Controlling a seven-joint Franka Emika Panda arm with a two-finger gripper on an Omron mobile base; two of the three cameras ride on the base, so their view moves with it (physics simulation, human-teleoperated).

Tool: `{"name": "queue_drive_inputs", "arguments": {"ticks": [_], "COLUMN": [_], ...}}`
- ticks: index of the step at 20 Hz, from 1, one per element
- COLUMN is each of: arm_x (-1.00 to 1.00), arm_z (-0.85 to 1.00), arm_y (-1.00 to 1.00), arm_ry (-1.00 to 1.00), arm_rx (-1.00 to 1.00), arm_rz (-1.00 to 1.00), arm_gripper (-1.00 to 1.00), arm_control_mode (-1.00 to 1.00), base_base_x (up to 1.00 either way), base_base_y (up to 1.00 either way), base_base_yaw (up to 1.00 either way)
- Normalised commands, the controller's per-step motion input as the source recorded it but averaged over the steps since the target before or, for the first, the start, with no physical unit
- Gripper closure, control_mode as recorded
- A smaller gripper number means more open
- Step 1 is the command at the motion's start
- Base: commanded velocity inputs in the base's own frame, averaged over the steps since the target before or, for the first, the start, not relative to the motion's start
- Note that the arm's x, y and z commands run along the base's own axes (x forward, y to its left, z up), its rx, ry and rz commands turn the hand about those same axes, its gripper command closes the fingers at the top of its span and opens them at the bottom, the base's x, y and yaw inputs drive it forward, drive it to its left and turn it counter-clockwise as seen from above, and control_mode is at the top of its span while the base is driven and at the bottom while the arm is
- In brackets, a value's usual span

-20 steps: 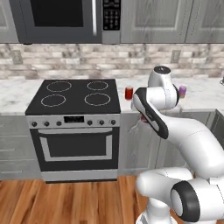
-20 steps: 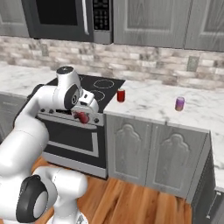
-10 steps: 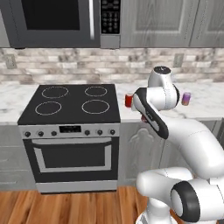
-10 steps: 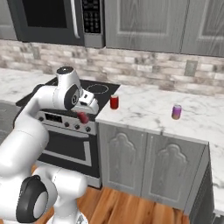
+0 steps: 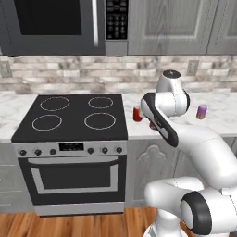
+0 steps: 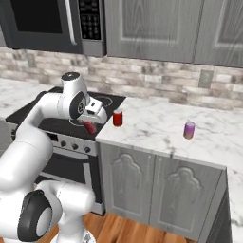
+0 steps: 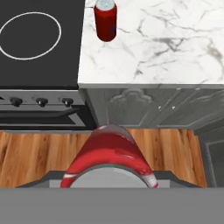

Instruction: Four empty soda cans are scattered around the kitchen. Gather all the cans and cluster them next to the stove for recycling.

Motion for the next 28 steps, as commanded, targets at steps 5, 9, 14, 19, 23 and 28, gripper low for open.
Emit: {"name": "queue_drive_inputs", "arguments": {"ticks": [5, 9, 14, 19, 23, 28], "arm_x": [0.00, 0.00, 0.00, 0.00, 0.00, 0.00], "arm_z": [0.00, 0.00, 0.00, 0.00, 0.00, 0.00], "arm_y": [0.00, 0.00, 0.00, 0.00, 0.00, 0.00], "arm_ry": [0.00, 0.00, 0.00, 0.00, 0.00, 0.00], "arm_rx": [0.00, 0.00, 0.00, 0.00, 0.00, 0.00], "arm_rz": [0.00, 0.00, 0.00, 0.00, 0.00, 0.00], "arm_gripper": [1.00, 1.00, 1.00, 1.00, 1.00, 1.00], "arm_control_mode": [1.00, 1.00, 1.00, 1.00, 1.00, 1.00], "base_base_x": [0.38, 0.37, 0.38, 0.35, 0.33, 0.31], "base_base_y": [-0.29, -0.18, -0.15, -0.14, -0.14, -0.13], "base_base_yaw": [0.00, 0.00, 0.00, 0.00, 0.00, 0.00]}}
